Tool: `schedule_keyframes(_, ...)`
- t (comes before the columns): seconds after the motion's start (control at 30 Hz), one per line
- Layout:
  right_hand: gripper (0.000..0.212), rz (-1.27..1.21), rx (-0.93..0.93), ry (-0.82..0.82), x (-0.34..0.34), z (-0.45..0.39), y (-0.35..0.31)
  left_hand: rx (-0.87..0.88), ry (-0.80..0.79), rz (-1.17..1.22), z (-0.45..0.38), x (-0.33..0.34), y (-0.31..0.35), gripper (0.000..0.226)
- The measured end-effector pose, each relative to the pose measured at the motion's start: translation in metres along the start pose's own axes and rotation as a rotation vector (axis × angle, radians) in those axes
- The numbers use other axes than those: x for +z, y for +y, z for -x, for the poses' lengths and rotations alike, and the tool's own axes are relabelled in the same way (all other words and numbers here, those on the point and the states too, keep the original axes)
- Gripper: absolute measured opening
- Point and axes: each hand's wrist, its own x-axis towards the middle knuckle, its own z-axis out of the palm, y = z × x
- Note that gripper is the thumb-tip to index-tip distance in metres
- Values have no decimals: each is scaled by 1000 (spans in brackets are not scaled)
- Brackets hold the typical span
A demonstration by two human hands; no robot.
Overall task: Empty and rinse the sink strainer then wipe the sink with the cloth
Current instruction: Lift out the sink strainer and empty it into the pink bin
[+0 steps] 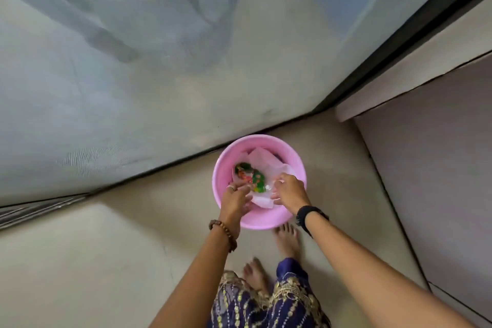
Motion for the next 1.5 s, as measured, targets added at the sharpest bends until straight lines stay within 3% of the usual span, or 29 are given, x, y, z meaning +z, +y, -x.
schedule_keyframes(0.07, 27, -141, 24, 14, -16, 22, -12, -30, -11, 40, 25, 3, 7, 11)
schedule_keyframes(0.23, 22, -421, -17, -19, -90, 147, -74, -35, -89, 149, 149, 32, 61, 15)
schedule_keyframes(0.4, 25, -578, -257, -76, -190, 326, -132, 80, -400, 54, 326, 83, 124, 53)
schedule_keyframes(0.53, 30, -684, -464, -65, -268, 456, -145, 194, -665, 61, 456, 120, 153, 41)
schedule_keyframes(0.6, 33, -730, -552, -11, -305, 508, -139, 252, -758, -1, 507, 145, 158, 34)
schedule_keyframes(0.73, 33, -806, -625, 156, -373, 575, -107, 447, -877, -264, 577, 212, 149, 45)
schedule_keyframes(0.93, 31, -986, -623, 506, -494, 605, -28, 518, -982, -529, 635, 370, 111, 50)
schedule_keyframes(1.03, 29, -997, -586, 747, -549, 598, 20, 575, -995, -651, 645, 458, 76, 58)
schedule_keyframes(1.1, 27, -967, -502, 895, -586, 592, 61, 612, -1012, -763, 646, 514, 46, 49)
schedule_keyframes(1.3, 25, -663, -197, 1170, -670, 580, 174, 964, -1026, -1227, 649, 643, -31, 34)
schedule_keyframes(1.43, 18, -303, -8, 1315, -703, 567, 225, 899, -1020, -1249, 642, 691, -68, 21)
schedule_keyframes(1.5, 34, -134, 113, 1292, -707, 560, 240, 819, -1004, -1218, 635, 704, -78, 23)
